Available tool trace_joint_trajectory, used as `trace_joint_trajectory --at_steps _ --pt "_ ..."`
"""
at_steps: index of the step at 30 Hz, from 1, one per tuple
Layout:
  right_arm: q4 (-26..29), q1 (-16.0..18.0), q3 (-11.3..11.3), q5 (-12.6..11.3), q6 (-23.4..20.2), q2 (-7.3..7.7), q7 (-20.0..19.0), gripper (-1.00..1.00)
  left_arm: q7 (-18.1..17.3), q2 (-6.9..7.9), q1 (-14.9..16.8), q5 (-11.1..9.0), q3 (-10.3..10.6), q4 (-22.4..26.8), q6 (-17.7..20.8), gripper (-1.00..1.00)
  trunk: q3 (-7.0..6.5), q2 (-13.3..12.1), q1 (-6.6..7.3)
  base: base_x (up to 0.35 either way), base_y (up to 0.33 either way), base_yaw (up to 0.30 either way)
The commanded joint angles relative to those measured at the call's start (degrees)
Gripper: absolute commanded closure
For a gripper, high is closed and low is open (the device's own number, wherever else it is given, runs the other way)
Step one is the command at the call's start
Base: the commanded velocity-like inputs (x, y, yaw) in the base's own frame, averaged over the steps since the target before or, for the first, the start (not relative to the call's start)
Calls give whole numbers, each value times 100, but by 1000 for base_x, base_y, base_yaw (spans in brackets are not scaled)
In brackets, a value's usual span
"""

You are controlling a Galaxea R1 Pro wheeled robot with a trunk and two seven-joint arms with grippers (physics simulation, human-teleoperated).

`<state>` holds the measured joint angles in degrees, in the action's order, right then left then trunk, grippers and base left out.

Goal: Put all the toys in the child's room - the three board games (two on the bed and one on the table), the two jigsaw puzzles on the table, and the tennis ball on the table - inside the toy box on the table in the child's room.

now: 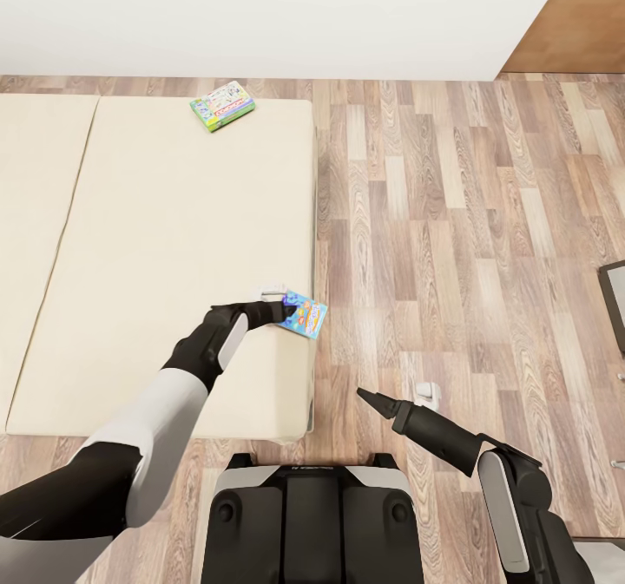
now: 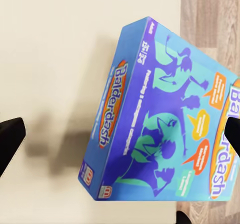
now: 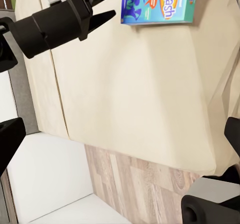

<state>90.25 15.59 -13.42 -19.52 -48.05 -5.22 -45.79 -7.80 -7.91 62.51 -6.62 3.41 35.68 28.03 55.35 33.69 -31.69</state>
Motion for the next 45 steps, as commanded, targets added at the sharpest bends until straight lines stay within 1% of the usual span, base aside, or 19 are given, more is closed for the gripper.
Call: trace_joint_trajectory --at_steps 1,4,5,9,10,14,16,17,20,22,23,29,30,34,35,40,41,45 --pt "2 0 -14 1 -29 -6 -24 -100 15 11 0 -59 11 8 35 -100 4 6 -2 0 0 0" --pt "2 3 -19 1 -29 -6 -25 -100 11 29 -1 -62 8 9 37 -100 4 6 -2 0 0 0" --pt "2 4 -23 1 -29 -6 -25 -100 8 55 -1 -64 -9 9 46 -100 4 6 -2 0 0 0" --pt "2 2 -32 1 -29 -6 -26 -100 -9 128 -2 -67 -146 9 78 -100 4 6 -2 0 0 0" --pt "0 3 -31 1 -29 -6 -26 -100 -19 161 -2 -69 -236 9 96 -100 4 6 -2 0 0 0" --pt "0 3 -34 1 -29 -5 -26 -100 -36 246 -2 -73 -414 11 192 -100 4 6 -2 0 0 0" --pt "-2 3 -36 1 -29 -5 -26 -100 -58 327 -6 -74 -509 20 312 -100 4 6 -2 0 0 0" --pt "-4 2 -37 1 -29 -5 -26 -100 -97 393 -8 -78 -550 26 398 -100 4 6 -2 0 0 0" --pt "-5 4 -28 1 -29 -5 -22 -100 -244 509 -9 -81 -589 58 529 -100 4 6 -2 0 0 0" --pt "-6 4 -21 1 -29 -6 -20 -100 -413 602 -10 -82 -604 95 623 -100 4 6 -2 0 0 0" --pt "-6 5 -14 1 -29 -6 -19 -100 -633 701 -13 -80 -614 149 734 -100 4 6 -2 0 0 0" --pt "-7 4 -10 1 -29 -6 -16 -100 -1429 1029 -26 -77 -627 343 1154 -100 4 6 -2 0 0 0" --pt "-7 5 -7 1 -29 -6 -12 -100 -1684 1135 -30 -77 -628 402 1279 -100 4 6 -2 0 0 0" --pt "-7 3 0 1 -29 -6 3 -100 -2157 1345 -39 -76 -630 466 1450 -100 4 6 -2 0 0 0" --pt "-7 4 2 1 -28 -6 6 -100 -2386 1444 -41 -79 -630 484 1518 -100 4 6 -2 0 0 0" --pt "-7 5 3 1 -23 -6 -7 -100 -3053 1693 -56 -81 -631 508 1755 -100 4 6 -2 0 0 0" --pt "-7 5 1 1 -22 -6 -11 -100 -3388 1804 -80 -79 -631 512 1848 -100 4 6 -2 0 0 0" --pt "-7 5 7 1 -21 -7 -15 -100 -4175 2050 -164 -74 -631 521 1951 -100 4 6 -2 0 0 0"
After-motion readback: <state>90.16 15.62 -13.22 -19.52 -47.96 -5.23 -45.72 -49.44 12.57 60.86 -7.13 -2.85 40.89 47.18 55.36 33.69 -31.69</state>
